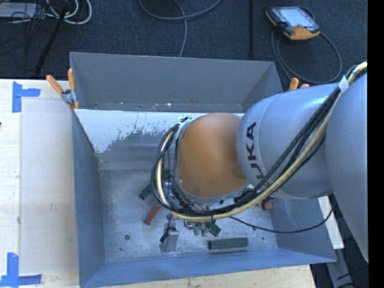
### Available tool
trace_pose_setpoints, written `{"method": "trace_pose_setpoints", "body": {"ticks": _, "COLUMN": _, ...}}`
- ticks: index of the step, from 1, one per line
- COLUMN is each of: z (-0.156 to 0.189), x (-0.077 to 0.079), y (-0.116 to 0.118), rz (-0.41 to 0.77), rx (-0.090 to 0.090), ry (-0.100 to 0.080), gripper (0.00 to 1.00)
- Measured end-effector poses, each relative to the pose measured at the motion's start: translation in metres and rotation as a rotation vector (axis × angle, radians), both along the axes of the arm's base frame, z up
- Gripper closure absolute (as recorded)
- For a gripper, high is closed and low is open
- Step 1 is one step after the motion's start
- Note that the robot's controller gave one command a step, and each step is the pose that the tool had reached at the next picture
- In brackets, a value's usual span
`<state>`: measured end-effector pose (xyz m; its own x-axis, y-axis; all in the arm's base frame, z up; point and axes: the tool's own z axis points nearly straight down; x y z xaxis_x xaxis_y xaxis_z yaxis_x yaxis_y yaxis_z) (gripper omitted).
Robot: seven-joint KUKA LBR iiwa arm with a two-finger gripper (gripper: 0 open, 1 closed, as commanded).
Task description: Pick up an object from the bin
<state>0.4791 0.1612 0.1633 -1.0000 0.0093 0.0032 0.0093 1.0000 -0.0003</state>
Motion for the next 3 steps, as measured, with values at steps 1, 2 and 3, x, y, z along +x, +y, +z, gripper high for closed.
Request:
{"method": "trace_pose_setpoints", "body": {"ticks": 1, "z": 0.000, "x": 0.000, "y": 0.000, "rz": -0.001, "rx": 0.000, "ry": 0.000, "gripper": 0.00}}
{"method": "trace_pose_setpoints", "body": {"ticks": 2, "z": -0.045, "x": 0.058, "y": 0.034, "rz": 0.076, "rx": 0.002, "ry": -0.011, "gripper": 0.00}}
{"method": "trace_pose_setpoints", "body": {"ticks": 3, "z": -0.090, "x": 0.063, "y": 0.018, "rz": 0.212, "rx": 0.002, "ry": -0.007, "gripper": 0.00}}
